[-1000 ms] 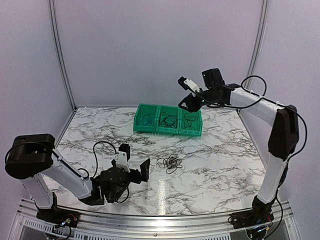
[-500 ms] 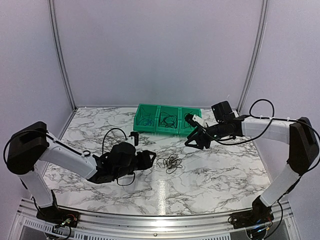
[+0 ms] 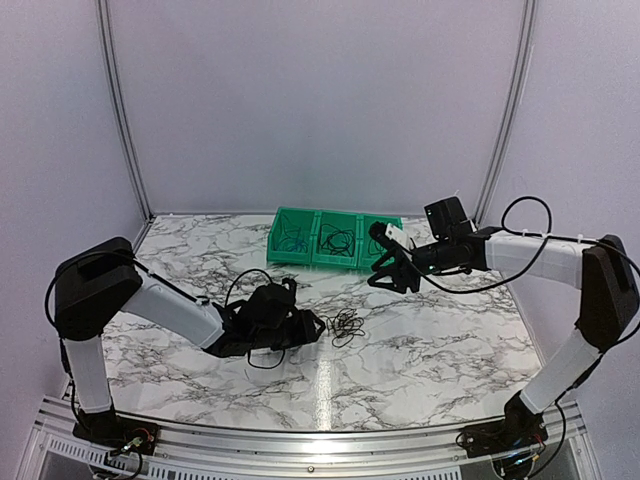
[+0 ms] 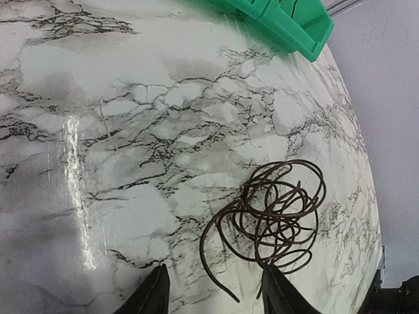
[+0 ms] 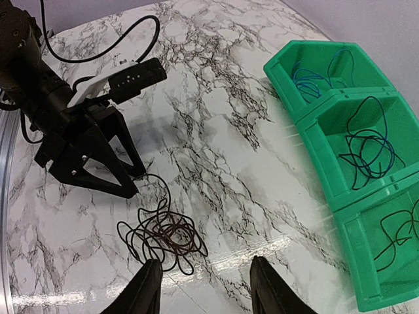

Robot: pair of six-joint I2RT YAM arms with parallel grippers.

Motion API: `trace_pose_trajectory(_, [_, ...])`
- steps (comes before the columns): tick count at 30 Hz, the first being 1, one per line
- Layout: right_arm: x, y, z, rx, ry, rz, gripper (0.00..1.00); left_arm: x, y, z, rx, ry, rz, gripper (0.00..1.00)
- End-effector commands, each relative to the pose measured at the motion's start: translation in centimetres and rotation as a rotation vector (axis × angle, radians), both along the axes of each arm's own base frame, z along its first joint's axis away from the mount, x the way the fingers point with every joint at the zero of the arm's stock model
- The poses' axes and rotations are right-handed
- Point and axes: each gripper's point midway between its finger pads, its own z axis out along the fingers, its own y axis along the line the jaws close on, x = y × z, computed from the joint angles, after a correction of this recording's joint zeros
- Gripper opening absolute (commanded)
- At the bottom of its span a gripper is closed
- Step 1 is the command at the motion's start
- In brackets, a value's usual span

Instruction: Untangle the cables

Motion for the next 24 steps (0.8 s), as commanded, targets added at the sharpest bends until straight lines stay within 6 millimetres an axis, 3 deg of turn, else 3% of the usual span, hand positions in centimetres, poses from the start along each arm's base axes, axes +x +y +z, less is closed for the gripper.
trace_pose_trajectory(1, [-0.3,0.4,1.8,0.018,-0.07,0.034,0.47,0.4,-1.4,-0.4,-0.013,0.039,-0.031,0.47])
trace_pose_trajectory(4, [-0.4,0.6,1.2,-0.001,-0.065,0.041,0.47,1.2,-2.3,-0.1,-0.02,0.023,-0.04,0.38])
trace_pose_trajectory(10, [-1.5,1.7,-0.1,-0.039,-0.06,0.089,0.5,2.6,-2.4,0.2,-0.003,-0.019,-0.03,0.02])
trace_pose_trajectory(12, [-2.0,2.4,-0.9,-0.07,-0.061,0.113,0.58,2.5,-2.2,0.7,-0.005,-0.029,-0.033,0.0])
trace_pose_trajectory(16, [-2.3,3.7,-2.9,-0.155,-0.078,0.124,0.66,1.7,-1.6,1.7,-0.007,-0.044,-0.052,0.0])
trace_pose_trajectory(24, [-2.5,6.6,-6.5,-0.198,-0.002,0.105,0.69,0.1,0.5,2.0,0.016,-0.066,-0.047,0.0])
